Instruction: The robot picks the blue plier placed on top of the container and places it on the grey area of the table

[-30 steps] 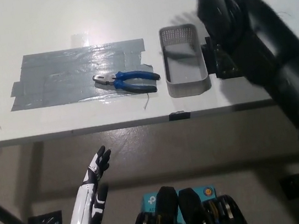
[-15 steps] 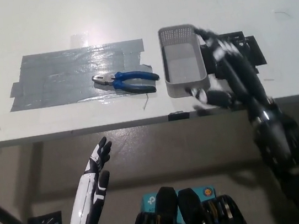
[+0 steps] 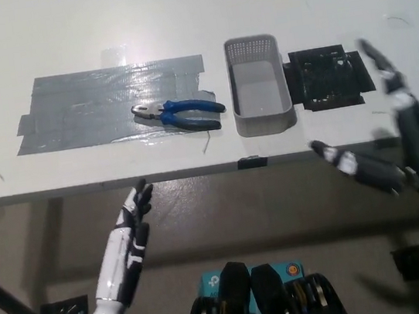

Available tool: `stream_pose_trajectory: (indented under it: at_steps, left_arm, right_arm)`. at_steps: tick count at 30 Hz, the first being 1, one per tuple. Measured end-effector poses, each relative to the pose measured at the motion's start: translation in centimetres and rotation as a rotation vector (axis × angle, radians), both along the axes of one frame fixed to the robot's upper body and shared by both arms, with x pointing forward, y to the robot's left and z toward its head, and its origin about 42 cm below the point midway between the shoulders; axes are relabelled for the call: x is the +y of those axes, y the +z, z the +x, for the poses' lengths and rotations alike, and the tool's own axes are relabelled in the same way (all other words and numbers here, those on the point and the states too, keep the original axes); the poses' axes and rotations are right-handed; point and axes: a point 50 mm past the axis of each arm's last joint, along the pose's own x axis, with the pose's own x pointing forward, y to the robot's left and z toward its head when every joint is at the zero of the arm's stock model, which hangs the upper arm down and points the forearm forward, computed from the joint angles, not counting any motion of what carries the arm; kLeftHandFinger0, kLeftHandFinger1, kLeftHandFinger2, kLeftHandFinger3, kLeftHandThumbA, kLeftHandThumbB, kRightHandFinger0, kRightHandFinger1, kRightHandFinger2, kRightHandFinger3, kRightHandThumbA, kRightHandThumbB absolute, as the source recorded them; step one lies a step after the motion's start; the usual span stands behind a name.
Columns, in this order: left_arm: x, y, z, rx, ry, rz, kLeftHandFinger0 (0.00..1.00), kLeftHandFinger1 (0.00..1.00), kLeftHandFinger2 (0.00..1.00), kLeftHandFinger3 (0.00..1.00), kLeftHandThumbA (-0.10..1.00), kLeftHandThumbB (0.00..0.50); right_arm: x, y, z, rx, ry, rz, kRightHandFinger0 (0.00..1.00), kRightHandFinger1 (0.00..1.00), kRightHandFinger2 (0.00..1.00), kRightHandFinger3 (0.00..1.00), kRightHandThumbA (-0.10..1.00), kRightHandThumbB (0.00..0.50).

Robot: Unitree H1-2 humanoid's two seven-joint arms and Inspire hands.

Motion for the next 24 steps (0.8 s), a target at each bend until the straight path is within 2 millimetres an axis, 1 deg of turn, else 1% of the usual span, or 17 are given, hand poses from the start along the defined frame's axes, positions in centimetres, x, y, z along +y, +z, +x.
stream_pose_trajectory:
  at_steps: [1,2,3,5,6,7,8,9,12,14,15,17,18,20,22,23,24]
  left_arm:
    - [0.2,0.1,0.1,-0.002,0.006,-0.003,1.00,1.00,1.00,1.00,1.00,0.072]
    - [0.4,0.2,0.1,-0.005,0.013,-0.009,1.00,1.00,1.00,1.00,1.00,0.070]
    - [0.6,0.2,0.1,-0.007,0.018,-0.013,1.00,1.00,1.00,1.00,1.00,0.069]
    - [0.7,0.3,0.1,-0.008,0.024,-0.020,1.00,1.00,1.00,1.00,1.00,0.060]
    - [0.8,0.3,0.0,-0.009,0.025,-0.021,1.00,1.00,1.00,1.00,1.00,0.060]
    - [0.9,0.3,-0.1,-0.009,0.029,-0.027,1.00,1.00,1.00,1.00,1.00,0.060]
    - [1.0,0.2,-0.2,-0.006,0.032,-0.030,1.00,1.00,1.00,1.00,1.00,0.055]
    - [1.0,0.2,-0.5,-0.004,0.036,-0.034,1.00,1.00,1.00,1.00,1.00,0.048]
    - [1.3,-0.1,-1.5,0.003,0.047,-0.043,1.00,1.00,1.00,1.00,1.00,0.046]
    - [1.6,-0.4,-2.2,0.015,0.056,-0.046,1.00,1.00,1.00,1.00,1.00,0.047]
    - [1.7,-0.6,-2.5,0.021,0.060,-0.047,1.00,1.00,1.00,1.00,1.00,0.056]
    - [1.8,-0.9,-2.9,0.032,0.065,-0.050,1.00,1.00,1.00,1.00,1.00,0.053]
    - [1.8,-1.0,-3.0,0.036,0.066,-0.052,1.00,1.00,1.00,1.00,1.00,0.050]
    - [1.9,-1.2,-3.3,0.042,0.067,-0.055,1.00,1.00,1.00,1.00,1.00,0.066]
    - [1.9,-1.2,-3.4,0.042,0.068,-0.056,1.00,1.00,1.00,1.00,1.00,0.065]
    - [1.9,-1.1,-3.6,0.040,0.069,-0.056,1.00,1.00,1.00,1.00,1.00,0.072]
    - [1.9,-1.1,-3.7,0.039,0.070,-0.056,1.00,1.00,1.00,1.00,1.00,0.072]
  right_arm:
    - [-0.1,-0.6,-0.4,0.014,0.001,0.024,1.00,1.00,1.00,1.00,0.78,0.084]
    - [-0.3,-1.8,-1.0,0.046,-0.002,0.062,1.00,1.00,1.00,1.00,0.77,0.081]
    - [-0.5,-3.1,-1.4,0.081,-0.007,0.094,1.00,1.00,1.00,1.00,0.73,0.059]
    - [-0.8,-5.2,-1.7,0.148,-0.014,0.139,1.00,1.00,1.00,1.00,0.73,0.054]
    - [-1.0,-5.9,-1.8,0.170,-0.015,0.153,1.00,1.00,1.00,1.00,0.73,0.068]
    - [-1.2,-7.2,-1.9,0.212,-0.012,0.178,1.00,1.00,1.00,1.00,0.74,0.080]
    - [-1.3,-7.8,-1.9,0.233,-0.009,0.192,1.00,1.00,1.00,1.00,0.76,0.093]
    - [-1.5,-8.6,-2.0,0.257,-0.004,0.211,1.00,1.00,1.00,1.00,0.76,0.088]
    - [-1.6,-9.6,-2.5,0.288,0.023,0.255,1.00,1.00,1.00,1.00,0.74,0.085]
    - [-1.6,-10.3,-2.9,0.305,0.040,0.281,1.00,1.00,1.00,1.00,0.70,0.077]
    - [-1.6,-10.5,-3.1,0.311,0.046,0.288,1.00,1.00,1.00,1.00,0.68,0.073]
    - [-1.7,-10.8,-3.5,0.317,0.054,0.292,1.00,1.00,1.00,1.00,0.66,0.057]
    - [-1.7,-10.9,-3.6,0.318,0.055,0.292,1.00,1.00,1.00,1.00,0.66,0.062]
    - [-1.8,-11.2,-3.8,0.323,0.057,0.288,1.00,1.00,1.00,1.00,0.67,0.078]
    - [-1.8,-11.3,-3.8,0.323,0.058,0.281,1.00,1.00,1.00,1.00,0.68,0.080]
    - [-1.7,-11.4,-3.9,0.322,0.060,0.276,1.00,1.00,1.00,1.00,0.72,0.101]
    - [-1.7,-11.4,-3.9,0.321,0.061,0.274,1.00,1.00,1.00,1.00,0.72,0.101]
